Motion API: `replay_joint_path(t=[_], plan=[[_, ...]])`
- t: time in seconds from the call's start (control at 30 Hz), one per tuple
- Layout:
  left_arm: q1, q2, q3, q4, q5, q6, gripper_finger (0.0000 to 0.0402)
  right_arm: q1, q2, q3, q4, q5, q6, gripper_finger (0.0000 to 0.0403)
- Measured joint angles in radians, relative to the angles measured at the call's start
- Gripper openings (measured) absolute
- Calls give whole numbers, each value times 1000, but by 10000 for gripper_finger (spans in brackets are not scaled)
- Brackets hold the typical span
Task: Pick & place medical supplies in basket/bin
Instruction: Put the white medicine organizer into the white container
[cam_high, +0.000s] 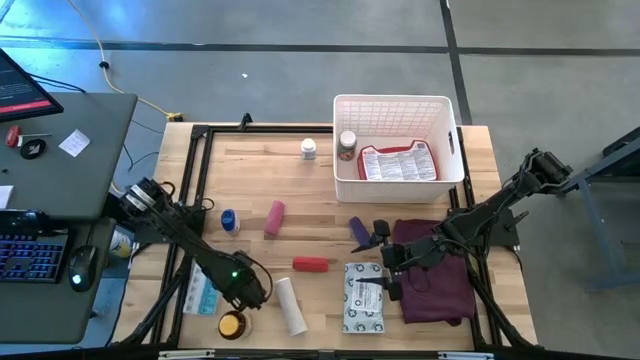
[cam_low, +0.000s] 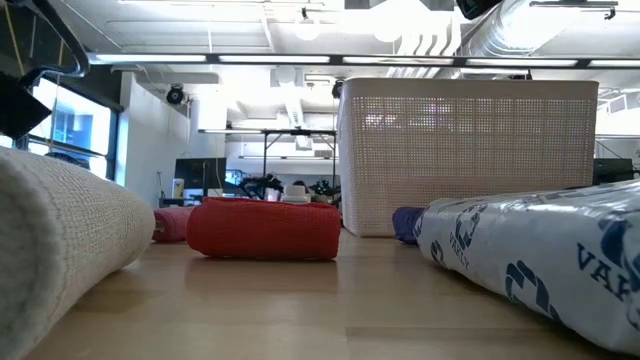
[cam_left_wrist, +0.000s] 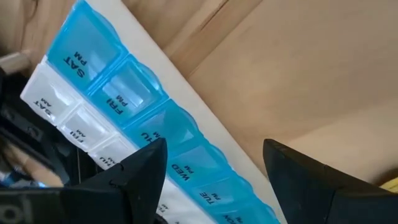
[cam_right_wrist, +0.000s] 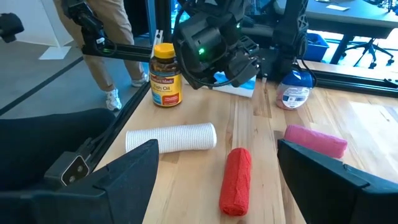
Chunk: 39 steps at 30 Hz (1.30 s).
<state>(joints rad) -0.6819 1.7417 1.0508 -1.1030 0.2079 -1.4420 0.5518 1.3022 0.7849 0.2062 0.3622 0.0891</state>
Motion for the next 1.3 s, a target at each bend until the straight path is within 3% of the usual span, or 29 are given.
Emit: replay_joint_path(t=[0.4, 0.53, 0.7, 0.83, 1.0, 1.17, 1.3], plan=[[68, -1, 12, 21, -253, 242, 296, -2, 0, 0, -1, -2, -5, 319], [95, 5, 53, 47, -385, 371, 296, -2, 0, 0, -4, -2, -11, 319], [142, 7, 158, 59, -478, 504, 296, -2, 0, 0, -7, -2, -18, 319], [168, 6, 263, -10, -485, 549, 296, -2, 14, 0, -5, 16, -23, 319], [164, 4, 389, -259, -497, 522, 296, -2, 111, 0, 47, 78, -77, 319], [163, 4, 386, -453, -477, 383, 296, -2, 261, 2, 246, 114, -205, 319], [163, 4, 312, -450, -371, 357, 296, -4, 347, 81, 287, 173, -307, 319]])
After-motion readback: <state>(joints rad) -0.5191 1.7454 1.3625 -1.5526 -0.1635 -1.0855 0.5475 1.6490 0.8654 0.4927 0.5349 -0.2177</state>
